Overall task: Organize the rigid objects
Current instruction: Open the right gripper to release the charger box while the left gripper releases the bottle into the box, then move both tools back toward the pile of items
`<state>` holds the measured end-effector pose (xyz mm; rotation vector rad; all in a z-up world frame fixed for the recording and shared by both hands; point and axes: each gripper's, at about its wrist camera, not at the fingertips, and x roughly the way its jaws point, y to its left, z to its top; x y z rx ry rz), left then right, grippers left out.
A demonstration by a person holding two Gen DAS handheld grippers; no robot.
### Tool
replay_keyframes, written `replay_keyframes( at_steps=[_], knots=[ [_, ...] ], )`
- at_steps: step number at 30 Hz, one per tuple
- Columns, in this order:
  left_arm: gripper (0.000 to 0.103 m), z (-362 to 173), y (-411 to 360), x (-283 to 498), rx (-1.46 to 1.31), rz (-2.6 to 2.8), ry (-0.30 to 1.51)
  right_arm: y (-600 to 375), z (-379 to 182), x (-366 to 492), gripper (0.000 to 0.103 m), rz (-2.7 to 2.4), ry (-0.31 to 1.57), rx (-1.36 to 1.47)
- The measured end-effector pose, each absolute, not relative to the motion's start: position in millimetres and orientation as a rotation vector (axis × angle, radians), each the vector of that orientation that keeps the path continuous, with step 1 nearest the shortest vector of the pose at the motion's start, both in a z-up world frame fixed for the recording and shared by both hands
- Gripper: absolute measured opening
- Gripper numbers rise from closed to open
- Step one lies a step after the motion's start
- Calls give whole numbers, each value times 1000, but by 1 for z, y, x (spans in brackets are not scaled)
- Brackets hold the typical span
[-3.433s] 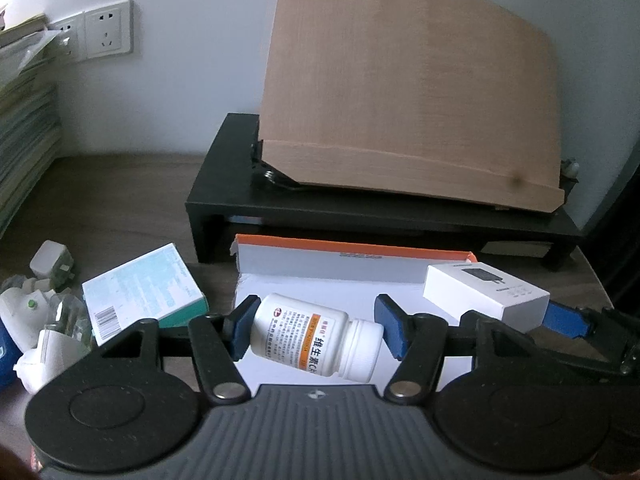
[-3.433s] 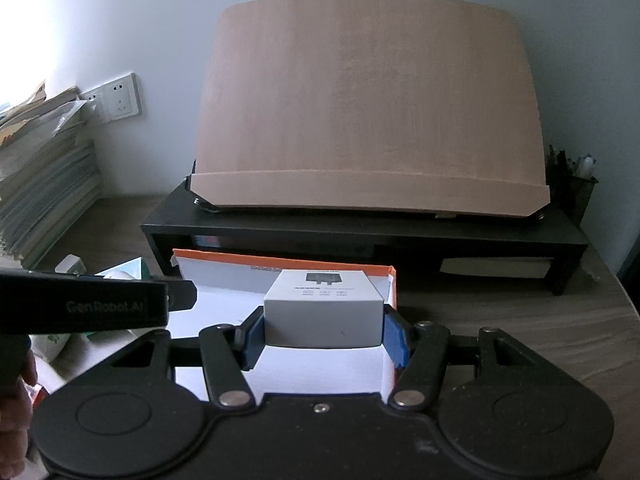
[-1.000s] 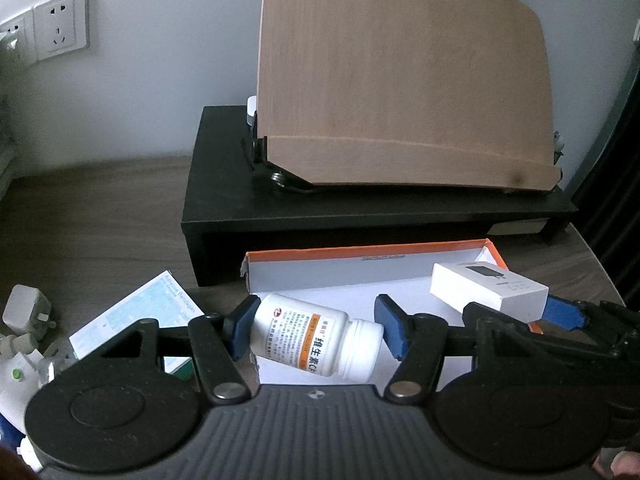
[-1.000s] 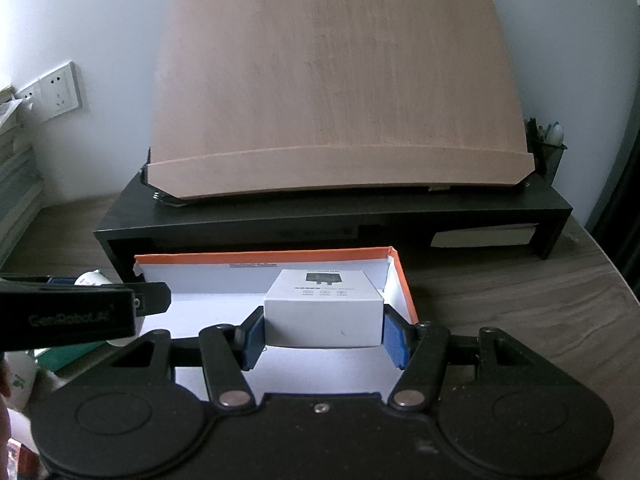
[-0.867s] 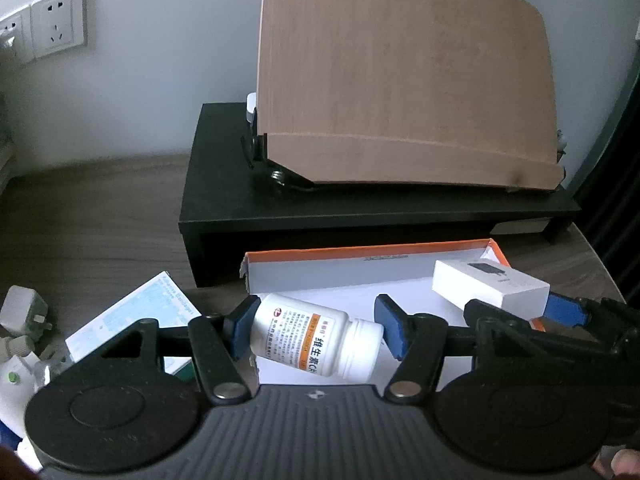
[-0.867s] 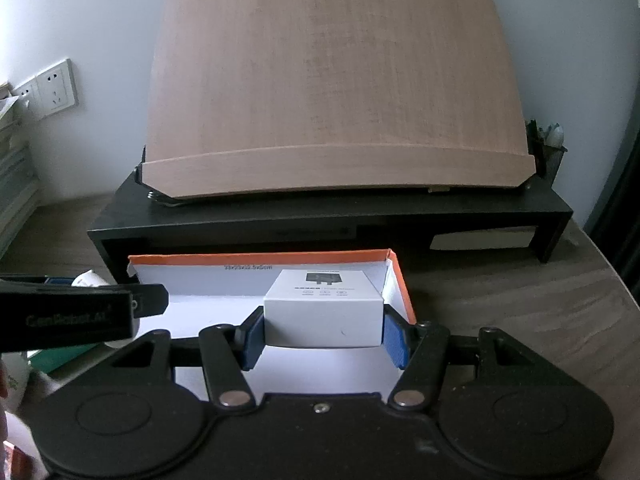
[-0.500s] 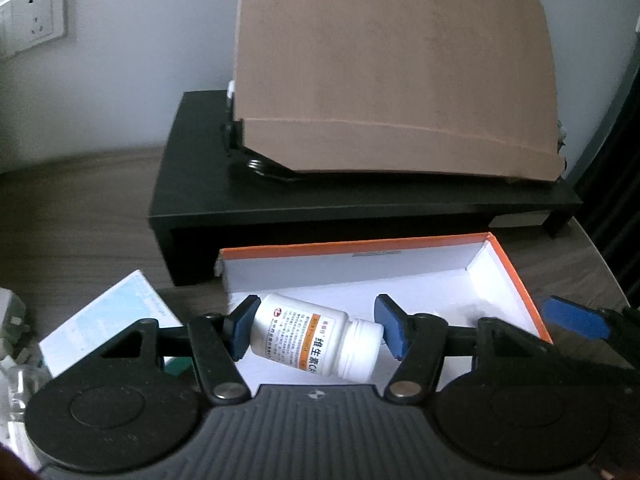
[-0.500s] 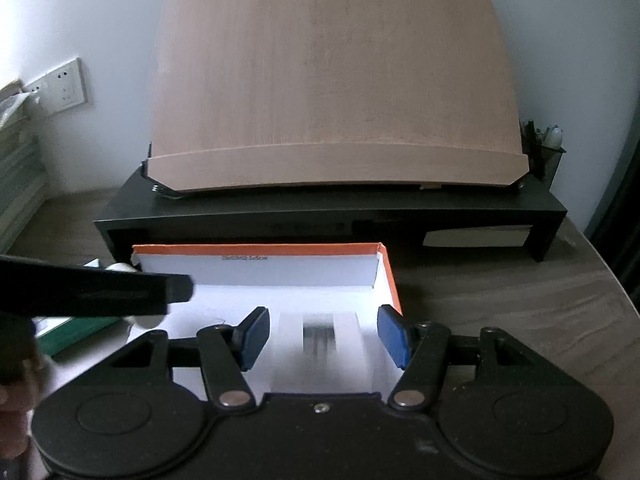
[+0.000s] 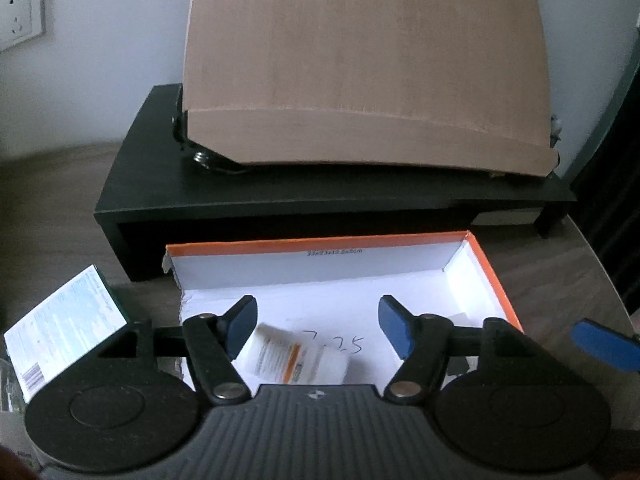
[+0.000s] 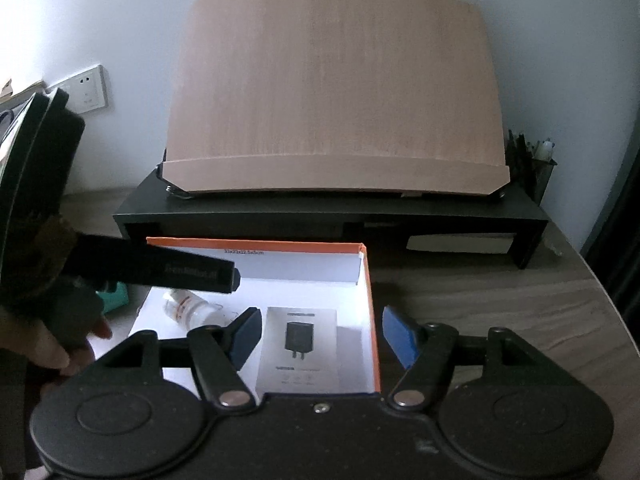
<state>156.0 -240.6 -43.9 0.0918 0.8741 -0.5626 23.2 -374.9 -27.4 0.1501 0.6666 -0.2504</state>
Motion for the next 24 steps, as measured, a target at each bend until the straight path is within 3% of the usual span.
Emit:
replay_keyframes(
  at_steps=[6,16,24],
  knots=[
    [73,-34,-235,144,74,-495,853,-385,-22,11,80,-210,645,146],
    [90,-16,-208,112,42,-337,839,-381,-24,6,84,-98,643,143],
    [94,-10,-179,94,4,-304,835,-359,-19,1,89,-102,647,154]
  ],
)
